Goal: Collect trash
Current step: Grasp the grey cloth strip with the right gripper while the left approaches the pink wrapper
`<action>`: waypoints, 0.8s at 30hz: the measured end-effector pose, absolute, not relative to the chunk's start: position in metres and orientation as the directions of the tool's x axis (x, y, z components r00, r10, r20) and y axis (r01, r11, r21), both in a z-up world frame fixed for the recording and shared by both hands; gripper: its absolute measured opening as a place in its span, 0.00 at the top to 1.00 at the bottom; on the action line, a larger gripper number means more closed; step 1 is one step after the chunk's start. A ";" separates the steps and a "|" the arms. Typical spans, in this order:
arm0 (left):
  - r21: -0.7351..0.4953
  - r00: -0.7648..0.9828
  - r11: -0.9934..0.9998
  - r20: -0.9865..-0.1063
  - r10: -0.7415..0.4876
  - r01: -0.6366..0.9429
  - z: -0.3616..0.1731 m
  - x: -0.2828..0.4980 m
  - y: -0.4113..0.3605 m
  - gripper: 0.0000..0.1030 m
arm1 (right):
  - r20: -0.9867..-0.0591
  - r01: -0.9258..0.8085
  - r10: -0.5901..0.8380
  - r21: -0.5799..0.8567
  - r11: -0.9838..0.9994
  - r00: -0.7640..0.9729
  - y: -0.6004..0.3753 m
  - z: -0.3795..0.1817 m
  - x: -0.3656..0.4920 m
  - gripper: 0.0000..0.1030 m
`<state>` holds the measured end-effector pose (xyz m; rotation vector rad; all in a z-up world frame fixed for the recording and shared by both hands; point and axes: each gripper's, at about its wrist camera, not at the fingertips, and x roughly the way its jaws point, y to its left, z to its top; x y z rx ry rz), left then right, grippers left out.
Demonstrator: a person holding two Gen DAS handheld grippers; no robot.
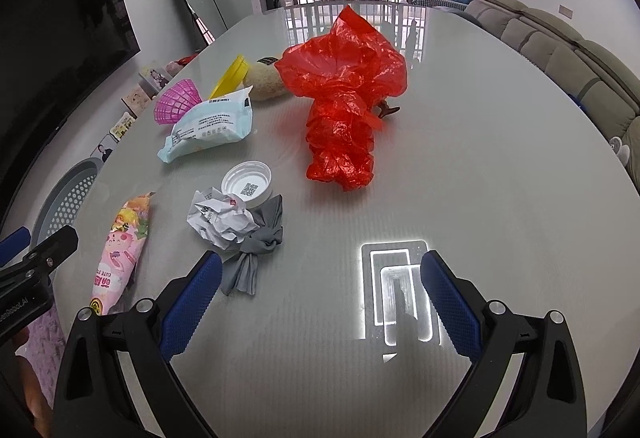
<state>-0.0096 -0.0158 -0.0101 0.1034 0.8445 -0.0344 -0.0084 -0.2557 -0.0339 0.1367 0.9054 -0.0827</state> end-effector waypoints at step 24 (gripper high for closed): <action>0.079 0.646 0.994 -0.763 0.011 0.076 -0.022 0.000 -0.019 0.06 | -0.832 0.014 0.028 0.042 0.999 0.553 -0.231 -0.050 0.025 0.19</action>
